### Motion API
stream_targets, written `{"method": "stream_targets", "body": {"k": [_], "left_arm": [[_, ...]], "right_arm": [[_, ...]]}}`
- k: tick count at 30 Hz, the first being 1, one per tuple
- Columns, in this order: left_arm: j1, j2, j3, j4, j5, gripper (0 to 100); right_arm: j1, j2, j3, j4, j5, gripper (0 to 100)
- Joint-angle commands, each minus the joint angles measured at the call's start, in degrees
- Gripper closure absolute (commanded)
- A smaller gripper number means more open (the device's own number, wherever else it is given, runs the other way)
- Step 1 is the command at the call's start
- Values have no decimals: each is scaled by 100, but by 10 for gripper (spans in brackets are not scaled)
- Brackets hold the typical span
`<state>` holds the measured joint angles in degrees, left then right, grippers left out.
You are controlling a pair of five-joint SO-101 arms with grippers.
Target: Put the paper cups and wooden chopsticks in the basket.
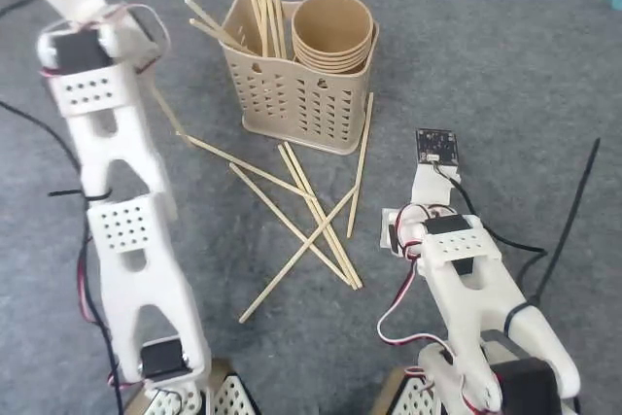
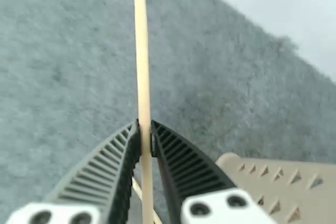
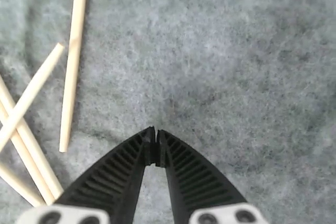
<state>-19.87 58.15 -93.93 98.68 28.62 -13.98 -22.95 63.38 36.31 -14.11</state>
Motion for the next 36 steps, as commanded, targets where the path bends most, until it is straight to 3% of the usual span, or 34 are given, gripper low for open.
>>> {"method": "stream_targets", "body": {"k": [1,9,15,21,27,36], "left_arm": [[-325,-1108,497,237,-352,988],[-501,-3402,3653,211,-1090,988],[-325,-4958,6387,-211,-1319,988],[-360,-6092,9341,-2048,-1327,988],[-360,-7279,12004,-4123,-1301,988],[-352,-7710,13974,-5987,-1266,988]], "right_arm": [[66,-242,-44,-163,-70,991],[22,-242,-44,-567,-818,990],[-470,-189,-44,-1710,-914,988],[-585,-180,-53,-2747,-914,984],[-585,101,-343,-2967,-1451,862],[-558,2132,-1618,-2958,-1618,906]]}}
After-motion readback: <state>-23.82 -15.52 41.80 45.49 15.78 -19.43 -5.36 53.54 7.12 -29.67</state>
